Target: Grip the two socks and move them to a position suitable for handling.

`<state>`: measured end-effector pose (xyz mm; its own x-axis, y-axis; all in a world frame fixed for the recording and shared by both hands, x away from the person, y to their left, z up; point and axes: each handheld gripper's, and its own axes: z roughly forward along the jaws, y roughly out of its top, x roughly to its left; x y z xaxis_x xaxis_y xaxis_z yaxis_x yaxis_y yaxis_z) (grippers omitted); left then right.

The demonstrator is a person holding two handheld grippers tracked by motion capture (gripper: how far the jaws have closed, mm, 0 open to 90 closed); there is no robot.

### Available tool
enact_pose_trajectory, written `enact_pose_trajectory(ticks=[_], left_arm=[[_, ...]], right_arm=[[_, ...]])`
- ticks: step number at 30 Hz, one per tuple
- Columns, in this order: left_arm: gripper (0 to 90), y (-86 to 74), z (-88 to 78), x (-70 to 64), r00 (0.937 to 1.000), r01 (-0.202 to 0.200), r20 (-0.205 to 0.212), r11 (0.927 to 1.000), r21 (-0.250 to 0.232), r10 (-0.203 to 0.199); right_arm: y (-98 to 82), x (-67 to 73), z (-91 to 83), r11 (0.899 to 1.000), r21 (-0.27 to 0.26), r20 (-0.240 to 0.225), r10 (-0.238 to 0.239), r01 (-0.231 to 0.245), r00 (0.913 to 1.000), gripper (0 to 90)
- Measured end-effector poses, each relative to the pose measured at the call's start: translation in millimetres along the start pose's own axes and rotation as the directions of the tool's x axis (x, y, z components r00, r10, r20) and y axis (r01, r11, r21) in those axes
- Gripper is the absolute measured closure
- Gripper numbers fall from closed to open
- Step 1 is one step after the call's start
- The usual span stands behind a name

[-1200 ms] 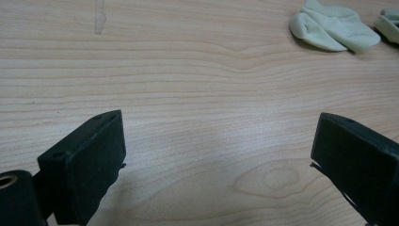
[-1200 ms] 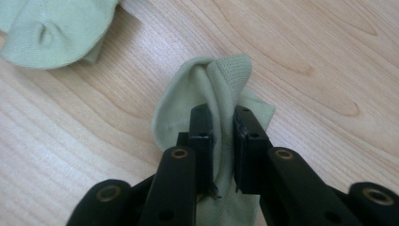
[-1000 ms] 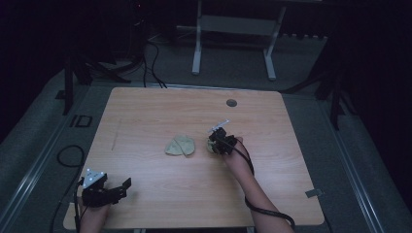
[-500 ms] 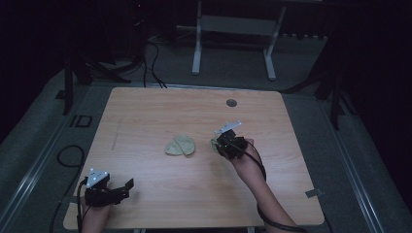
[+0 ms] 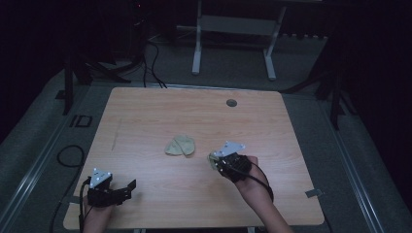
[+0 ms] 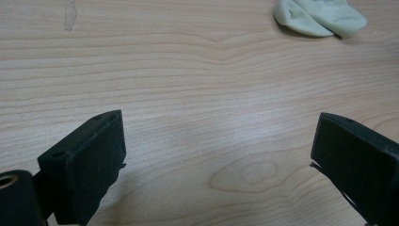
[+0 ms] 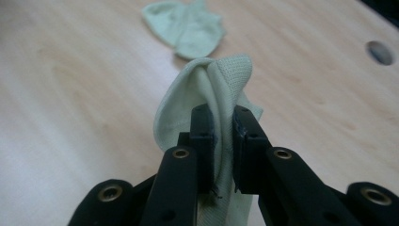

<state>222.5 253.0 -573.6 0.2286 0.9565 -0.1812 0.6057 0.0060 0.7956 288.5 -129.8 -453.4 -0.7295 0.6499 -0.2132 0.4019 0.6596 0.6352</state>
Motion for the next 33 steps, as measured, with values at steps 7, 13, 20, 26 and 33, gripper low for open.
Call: enact_pose_trajectory(ticks=[7, 13, 20, 26, 33], left_arm=[[3.9, 0.5, 0.7, -7.0, 0.9995, -0.032, 0.007, 0.9995, 0.004, 0.032], [4.5, 0.4, 2.9, -19.9, 0.9962, -0.078, 0.040, 0.9967, 0.023, 0.077], [5.0, 0.6, 5.9, -41.5, 0.9823, -0.155, 0.113, 0.9870, 0.043, 0.149], [8.4, 1.2, 7.8, -70.8, 0.9575, -0.214, 0.211, 0.9750, 0.061, 0.197], [20.0, 4.2, 9.4, -111.9, 0.9061, -0.251, 0.364, 0.9665, 0.053, 0.215]], right_arm=[[-24.3, 24.0, 23.1, 0.999, 0.052, -0.068, 0.008, -0.004, 0.9977, 80.3], [-41.8, 43.8, 49.6, 0.992, 0.125, -0.108, 0.023, -0.009, 0.9939, 78.9], [-48.5, 63.6, 62.4, 0.988, 0.154, -0.098, 0.019, -0.003, 0.9950, 71.3], [-41.2, 68.4, 52.7, 0.991, 0.129, -0.193, 0.003, 0.023, 0.9811, 57.0], [-30.0, 46.1, 34.2, 0.998, 0.062, -0.164, -0.019, 0.029, 0.9862, 60.6]])
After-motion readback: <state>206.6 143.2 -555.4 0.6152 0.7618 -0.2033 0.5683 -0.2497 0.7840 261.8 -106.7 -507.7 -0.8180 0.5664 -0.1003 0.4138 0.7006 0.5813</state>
